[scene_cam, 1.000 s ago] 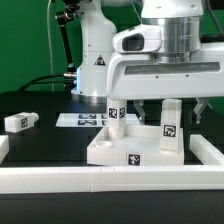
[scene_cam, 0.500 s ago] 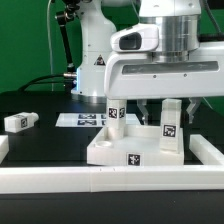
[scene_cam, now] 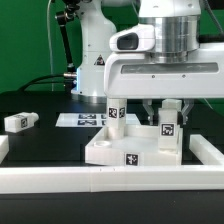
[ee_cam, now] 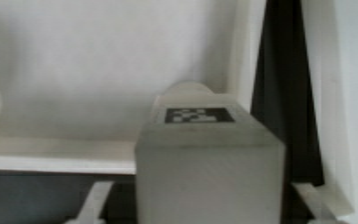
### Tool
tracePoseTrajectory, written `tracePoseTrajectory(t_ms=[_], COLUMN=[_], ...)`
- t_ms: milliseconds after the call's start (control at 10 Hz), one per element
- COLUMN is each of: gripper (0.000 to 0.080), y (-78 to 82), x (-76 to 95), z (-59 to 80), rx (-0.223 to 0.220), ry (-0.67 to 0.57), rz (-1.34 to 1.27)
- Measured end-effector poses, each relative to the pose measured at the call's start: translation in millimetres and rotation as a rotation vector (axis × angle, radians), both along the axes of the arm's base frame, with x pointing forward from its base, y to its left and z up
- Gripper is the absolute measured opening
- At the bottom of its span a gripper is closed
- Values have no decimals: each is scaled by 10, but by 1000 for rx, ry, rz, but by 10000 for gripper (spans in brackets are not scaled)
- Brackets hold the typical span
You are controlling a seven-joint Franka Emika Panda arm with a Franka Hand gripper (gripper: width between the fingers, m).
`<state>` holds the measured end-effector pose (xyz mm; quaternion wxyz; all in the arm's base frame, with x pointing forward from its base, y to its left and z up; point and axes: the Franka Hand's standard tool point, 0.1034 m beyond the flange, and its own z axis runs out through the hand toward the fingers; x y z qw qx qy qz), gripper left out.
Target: Assemble square table
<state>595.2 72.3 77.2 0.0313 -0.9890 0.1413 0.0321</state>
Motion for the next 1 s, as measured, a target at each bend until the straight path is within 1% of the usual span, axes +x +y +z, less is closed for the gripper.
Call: tracePoseTrajectory(t_ms=[500, 1000], gripper=[290, 290], y=[36, 159], x=[-11, -29], z=[-12, -15], rx=[-27, -51], ry=[34, 64], rz=[-507, -926])
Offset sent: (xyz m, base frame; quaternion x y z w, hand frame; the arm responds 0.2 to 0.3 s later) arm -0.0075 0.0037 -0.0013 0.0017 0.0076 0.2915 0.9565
